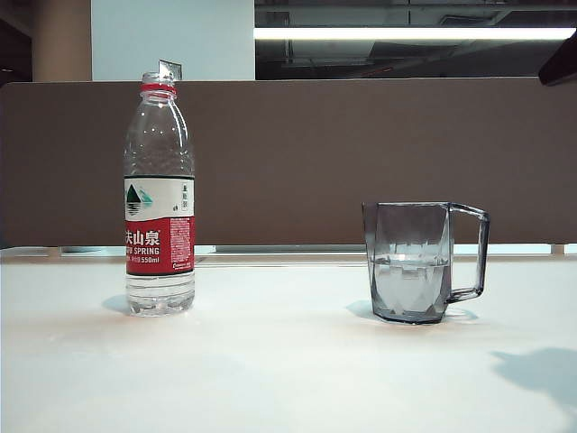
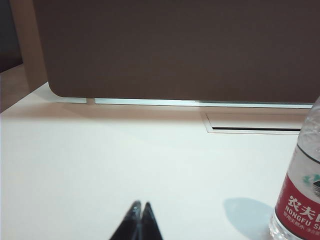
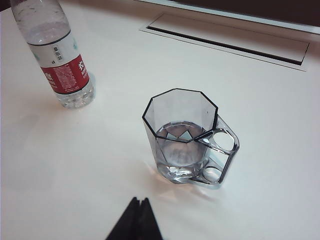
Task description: Pick up the mineral water bottle with the left hand on the table and pour water into the mug until it's half full.
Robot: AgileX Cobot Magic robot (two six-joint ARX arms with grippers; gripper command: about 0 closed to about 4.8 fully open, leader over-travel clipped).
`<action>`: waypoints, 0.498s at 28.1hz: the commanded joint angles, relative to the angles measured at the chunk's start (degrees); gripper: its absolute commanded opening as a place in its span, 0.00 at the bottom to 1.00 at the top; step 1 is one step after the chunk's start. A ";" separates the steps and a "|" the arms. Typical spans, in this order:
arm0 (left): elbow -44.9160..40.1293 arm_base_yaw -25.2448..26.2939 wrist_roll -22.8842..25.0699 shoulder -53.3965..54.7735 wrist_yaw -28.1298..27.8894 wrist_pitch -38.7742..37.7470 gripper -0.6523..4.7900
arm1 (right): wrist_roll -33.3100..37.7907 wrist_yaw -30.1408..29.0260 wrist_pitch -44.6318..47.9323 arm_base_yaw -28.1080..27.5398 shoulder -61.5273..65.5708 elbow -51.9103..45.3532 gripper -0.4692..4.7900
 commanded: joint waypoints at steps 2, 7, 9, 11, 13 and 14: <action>0.17 0.09 0.07 0.02 -0.07 0.68 0.11 | -0.20 0.04 1.29 0.02 -0.04 0.42 0.08; 0.17 0.09 0.07 0.02 -0.07 0.68 0.11 | -0.20 0.50 1.68 -0.02 -0.39 -0.17 0.08; 0.17 0.09 0.07 0.02 -0.07 0.68 0.11 | -0.20 2.01 3.63 -0.24 -1.51 -2.25 0.08; 0.17 0.09 0.07 0.02 -0.07 0.68 0.11 | -0.20 5.35 6.97 -0.94 -3.37 -4.85 0.08; 0.17 0.09 0.07 0.02 -0.07 0.68 0.11 | -0.20 6.75 13.03 -2.14 -5.88 -8.15 0.08; 0.17 0.09 0.07 0.02 -0.07 0.68 0.11 | -0.20 6.51 19.08 -3.98 -8.17 -10.95 0.08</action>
